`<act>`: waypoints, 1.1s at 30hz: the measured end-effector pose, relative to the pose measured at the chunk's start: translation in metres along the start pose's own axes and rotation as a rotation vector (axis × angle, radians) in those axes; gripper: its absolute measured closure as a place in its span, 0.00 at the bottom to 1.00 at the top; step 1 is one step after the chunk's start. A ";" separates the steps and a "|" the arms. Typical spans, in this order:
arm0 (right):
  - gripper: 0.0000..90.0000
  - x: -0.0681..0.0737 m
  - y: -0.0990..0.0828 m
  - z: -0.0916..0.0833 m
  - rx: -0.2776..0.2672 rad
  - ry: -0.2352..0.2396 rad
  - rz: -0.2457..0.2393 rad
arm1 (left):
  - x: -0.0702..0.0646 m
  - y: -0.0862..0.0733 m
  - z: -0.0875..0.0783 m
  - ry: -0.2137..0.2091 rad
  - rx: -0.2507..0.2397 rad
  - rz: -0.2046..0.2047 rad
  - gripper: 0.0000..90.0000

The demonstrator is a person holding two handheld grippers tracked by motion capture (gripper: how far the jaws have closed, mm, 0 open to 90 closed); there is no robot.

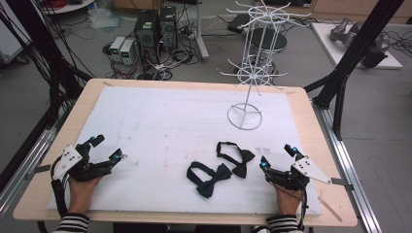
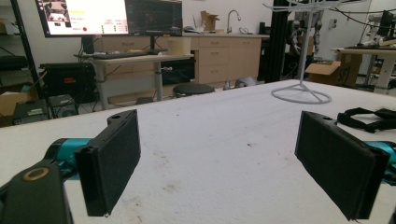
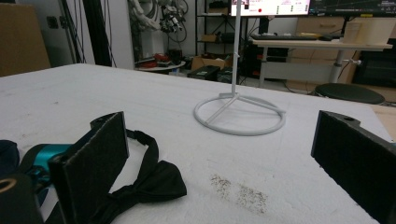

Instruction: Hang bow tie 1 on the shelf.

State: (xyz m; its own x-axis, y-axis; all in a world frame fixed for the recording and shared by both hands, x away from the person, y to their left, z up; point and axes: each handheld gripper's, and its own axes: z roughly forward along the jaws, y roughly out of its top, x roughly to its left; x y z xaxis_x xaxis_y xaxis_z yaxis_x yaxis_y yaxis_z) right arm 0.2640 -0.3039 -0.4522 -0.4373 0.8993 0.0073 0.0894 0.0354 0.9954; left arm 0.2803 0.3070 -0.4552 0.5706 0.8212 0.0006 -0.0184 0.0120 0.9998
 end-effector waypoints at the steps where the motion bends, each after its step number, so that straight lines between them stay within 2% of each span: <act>1: 0.04 0.000 0.000 0.000 0.000 -0.001 0.000 | 0.000 0.000 0.000 0.002 0.002 -0.001 0.16; 17: 0.04 0.001 0.000 0.000 0.007 -0.013 0.002 | -0.001 0.000 0.000 0.008 0.000 0.007 0.16; 26: 0.04 0.000 0.001 0.001 0.013 -0.004 0.007 | -0.001 0.000 0.000 0.006 0.004 0.004 0.16; 30: 0.04 -0.001 0.002 0.001 0.017 0.007 0.034 | -0.001 0.000 0.001 0.006 0.004 0.004 0.16; 33: 0.04 0.000 0.005 0.001 0.012 0.013 0.027 | -0.001 0.000 0.001 0.006 0.004 0.005 0.16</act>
State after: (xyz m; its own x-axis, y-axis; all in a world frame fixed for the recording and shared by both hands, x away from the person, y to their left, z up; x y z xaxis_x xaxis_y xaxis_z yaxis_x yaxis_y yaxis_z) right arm 0.2655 -0.3029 -0.4477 -0.4461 0.8943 0.0353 0.1119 0.0165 0.9936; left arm 0.2804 0.3061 -0.4550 0.5654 0.8248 0.0051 -0.0177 0.0059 0.9998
